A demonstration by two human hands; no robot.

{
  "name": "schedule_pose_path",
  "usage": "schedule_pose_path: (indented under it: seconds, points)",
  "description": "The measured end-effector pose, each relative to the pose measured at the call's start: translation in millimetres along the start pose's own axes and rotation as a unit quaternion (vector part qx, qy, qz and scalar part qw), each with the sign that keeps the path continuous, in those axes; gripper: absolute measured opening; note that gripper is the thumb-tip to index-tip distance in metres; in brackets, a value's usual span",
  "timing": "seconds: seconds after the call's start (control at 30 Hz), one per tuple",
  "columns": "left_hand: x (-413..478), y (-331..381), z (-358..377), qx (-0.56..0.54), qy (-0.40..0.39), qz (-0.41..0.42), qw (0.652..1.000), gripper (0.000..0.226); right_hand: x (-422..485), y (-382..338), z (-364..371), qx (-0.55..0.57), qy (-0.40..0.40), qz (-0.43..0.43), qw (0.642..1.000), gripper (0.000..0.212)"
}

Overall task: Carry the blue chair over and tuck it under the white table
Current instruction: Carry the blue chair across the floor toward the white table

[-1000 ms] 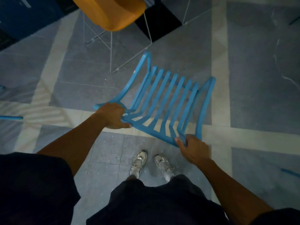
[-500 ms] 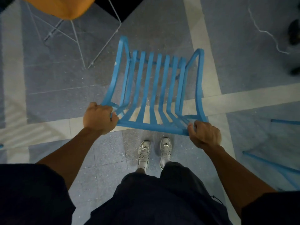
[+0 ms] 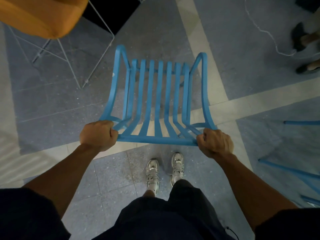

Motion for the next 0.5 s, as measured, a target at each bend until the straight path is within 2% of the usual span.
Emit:
schedule_pose_path:
  seconds: [0.27, 0.5]
  points:
    - [62.6, 37.8, -1.5, -0.001, 0.026, 0.005, 1.000, 0.018, 64.0, 43.2, -22.0, -0.007, 0.011, 0.004, 1.000, 0.036]
    - [119.8, 87.0, 0.8, 0.005, 0.024, -0.007, 1.000, 0.023, 132.0, 90.3, -58.4, -0.003, -0.002, -0.012, 1.000, 0.037]
Point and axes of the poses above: each hand's wrist, its own x-axis towards the middle knuckle, its own z-axis out of the palm, y = z × x, the point moved 5 cm from there along x, towards the middle knuckle, and after that the axes turned 1 degree about y, right-handed, at the moved point
